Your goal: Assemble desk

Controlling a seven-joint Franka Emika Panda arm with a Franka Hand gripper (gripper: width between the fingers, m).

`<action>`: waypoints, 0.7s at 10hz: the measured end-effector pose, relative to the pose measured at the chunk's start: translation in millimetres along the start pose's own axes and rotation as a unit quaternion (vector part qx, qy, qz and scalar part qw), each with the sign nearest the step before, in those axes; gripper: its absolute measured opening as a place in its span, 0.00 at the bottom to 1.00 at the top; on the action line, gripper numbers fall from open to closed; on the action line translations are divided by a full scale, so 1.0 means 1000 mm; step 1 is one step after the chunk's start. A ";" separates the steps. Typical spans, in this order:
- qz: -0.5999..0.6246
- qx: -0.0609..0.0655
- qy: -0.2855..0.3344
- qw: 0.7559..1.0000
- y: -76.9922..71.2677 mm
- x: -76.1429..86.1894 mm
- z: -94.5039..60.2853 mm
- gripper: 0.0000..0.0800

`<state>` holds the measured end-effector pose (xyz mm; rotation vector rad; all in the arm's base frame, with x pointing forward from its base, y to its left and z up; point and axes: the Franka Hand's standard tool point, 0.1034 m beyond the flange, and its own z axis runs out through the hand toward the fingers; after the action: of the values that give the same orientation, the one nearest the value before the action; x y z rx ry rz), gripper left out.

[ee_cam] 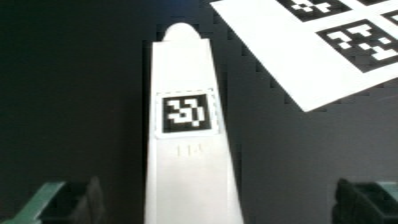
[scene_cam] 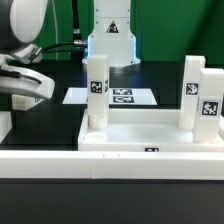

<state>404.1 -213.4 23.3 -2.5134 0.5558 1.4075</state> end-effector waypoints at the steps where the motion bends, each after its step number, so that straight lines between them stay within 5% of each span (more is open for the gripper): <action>1: -0.002 -0.002 0.003 1.000 -0.002 0.004 0.004 0.81; 5: -0.004 -0.003 0.003 1.000 -0.003 0.009 0.018 0.81; 7: -0.004 -0.003 0.003 1.000 -0.003 0.009 0.018 0.49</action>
Offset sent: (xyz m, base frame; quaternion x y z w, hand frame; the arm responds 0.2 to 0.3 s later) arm -0.0125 0.0129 -0.0174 0.0040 0.0069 0.0102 0.9999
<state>396.2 -206.0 6.4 -2.5228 0.5434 1.4014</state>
